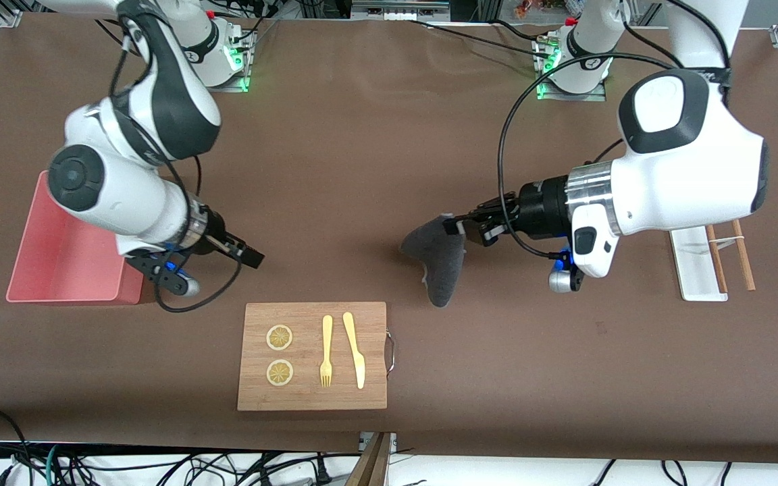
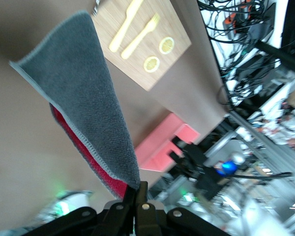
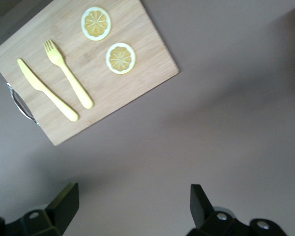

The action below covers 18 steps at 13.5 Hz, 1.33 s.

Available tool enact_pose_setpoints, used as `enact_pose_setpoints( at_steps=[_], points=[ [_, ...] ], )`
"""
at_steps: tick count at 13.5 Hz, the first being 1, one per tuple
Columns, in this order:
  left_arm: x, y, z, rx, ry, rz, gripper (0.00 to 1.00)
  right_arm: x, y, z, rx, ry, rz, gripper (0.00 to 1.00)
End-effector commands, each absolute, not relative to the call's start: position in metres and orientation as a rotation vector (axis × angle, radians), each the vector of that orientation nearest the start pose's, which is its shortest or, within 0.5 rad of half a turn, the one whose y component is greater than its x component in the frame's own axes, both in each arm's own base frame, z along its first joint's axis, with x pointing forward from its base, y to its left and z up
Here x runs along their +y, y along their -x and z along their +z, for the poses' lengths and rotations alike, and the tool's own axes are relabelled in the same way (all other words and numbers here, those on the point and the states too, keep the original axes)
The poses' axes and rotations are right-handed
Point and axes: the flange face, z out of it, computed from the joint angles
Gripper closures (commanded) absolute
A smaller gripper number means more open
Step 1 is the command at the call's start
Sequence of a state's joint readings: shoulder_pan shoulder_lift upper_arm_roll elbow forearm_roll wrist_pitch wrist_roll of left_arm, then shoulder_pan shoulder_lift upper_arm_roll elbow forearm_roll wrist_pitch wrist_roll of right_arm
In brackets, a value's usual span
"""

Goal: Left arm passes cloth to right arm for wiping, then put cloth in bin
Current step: 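Carry the cloth with the left gripper toward the right gripper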

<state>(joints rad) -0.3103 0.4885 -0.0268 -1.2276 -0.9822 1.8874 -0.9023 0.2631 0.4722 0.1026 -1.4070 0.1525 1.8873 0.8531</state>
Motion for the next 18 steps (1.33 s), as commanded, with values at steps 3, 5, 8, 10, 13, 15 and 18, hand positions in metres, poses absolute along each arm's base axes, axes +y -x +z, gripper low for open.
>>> enact_pose_setpoints(
  at_steps=[3,5,8,10,13,15,18],
  points=[
    [-0.322,-0.682,0.534,1.226,-1.715,-0.530,1.00,0.286,-0.654,0.420,0.964,2.662,0.207,0.00],
    [-0.323,-0.686,0.534,1.327,-1.630,-0.526,1.00,0.298,-0.652,0.418,1.022,2.632,0.203,0.00],
    [-0.323,-0.688,0.531,1.378,-1.586,-0.563,1.00,0.327,-0.644,0.418,1.133,2.549,0.205,0.00],
    [-0.321,-0.690,0.530,1.427,-1.532,-0.574,1.00,0.342,-0.642,0.413,1.211,2.483,0.213,0.00],
    [-0.322,-0.693,0.523,1.467,-1.485,-0.593,1.00,0.354,-0.646,0.412,1.290,2.380,0.182,0.00],
    [-0.322,-0.693,0.523,1.466,-1.486,-0.592,1.00,0.371,-0.641,0.408,1.322,2.326,0.200,0.00],
    [-0.321,-0.694,0.523,1.464,-1.487,-0.590,1.00,0.396,-0.635,0.398,1.414,2.212,0.221,0.00]
  ],
)
